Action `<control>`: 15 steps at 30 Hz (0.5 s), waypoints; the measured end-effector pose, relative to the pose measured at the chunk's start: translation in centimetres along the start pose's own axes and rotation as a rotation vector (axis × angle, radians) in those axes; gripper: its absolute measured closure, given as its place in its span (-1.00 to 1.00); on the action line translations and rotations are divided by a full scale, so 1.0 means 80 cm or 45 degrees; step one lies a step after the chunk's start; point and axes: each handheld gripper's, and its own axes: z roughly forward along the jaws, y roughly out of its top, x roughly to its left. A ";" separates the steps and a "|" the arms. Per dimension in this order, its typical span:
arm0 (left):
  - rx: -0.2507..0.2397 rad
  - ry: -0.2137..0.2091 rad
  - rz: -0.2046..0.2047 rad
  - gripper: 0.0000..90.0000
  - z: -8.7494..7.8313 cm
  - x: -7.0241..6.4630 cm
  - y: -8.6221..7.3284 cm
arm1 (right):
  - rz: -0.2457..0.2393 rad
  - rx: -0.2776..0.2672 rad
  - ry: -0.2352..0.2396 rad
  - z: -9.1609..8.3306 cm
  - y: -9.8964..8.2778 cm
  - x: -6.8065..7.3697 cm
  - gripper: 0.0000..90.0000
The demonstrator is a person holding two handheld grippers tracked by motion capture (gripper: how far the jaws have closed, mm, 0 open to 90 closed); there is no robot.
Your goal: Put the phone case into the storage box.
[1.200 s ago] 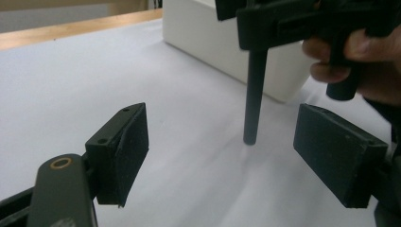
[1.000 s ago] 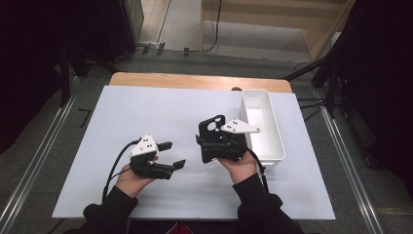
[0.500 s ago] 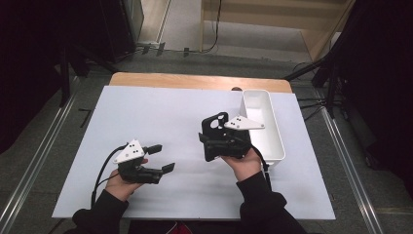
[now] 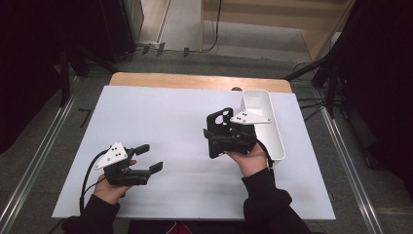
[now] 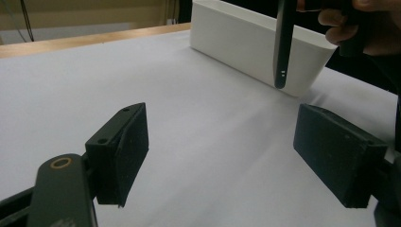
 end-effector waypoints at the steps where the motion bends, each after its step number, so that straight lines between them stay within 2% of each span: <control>1: -0.005 0.006 0.008 -0.58 0.000 -0.001 0.000 | 0.007 0.004 -0.001 -0.001 0.001 0.000 -0.69; 11: -0.012 0.012 0.027 -0.58 -0.005 -0.003 -0.004 | -0.006 -0.007 0.012 -0.004 0.015 -0.009 -0.69; 15: -0.019 0.015 0.015 -0.58 -0.007 -0.002 -0.006 | -0.013 -0.015 0.016 -0.004 0.021 -0.012 -0.69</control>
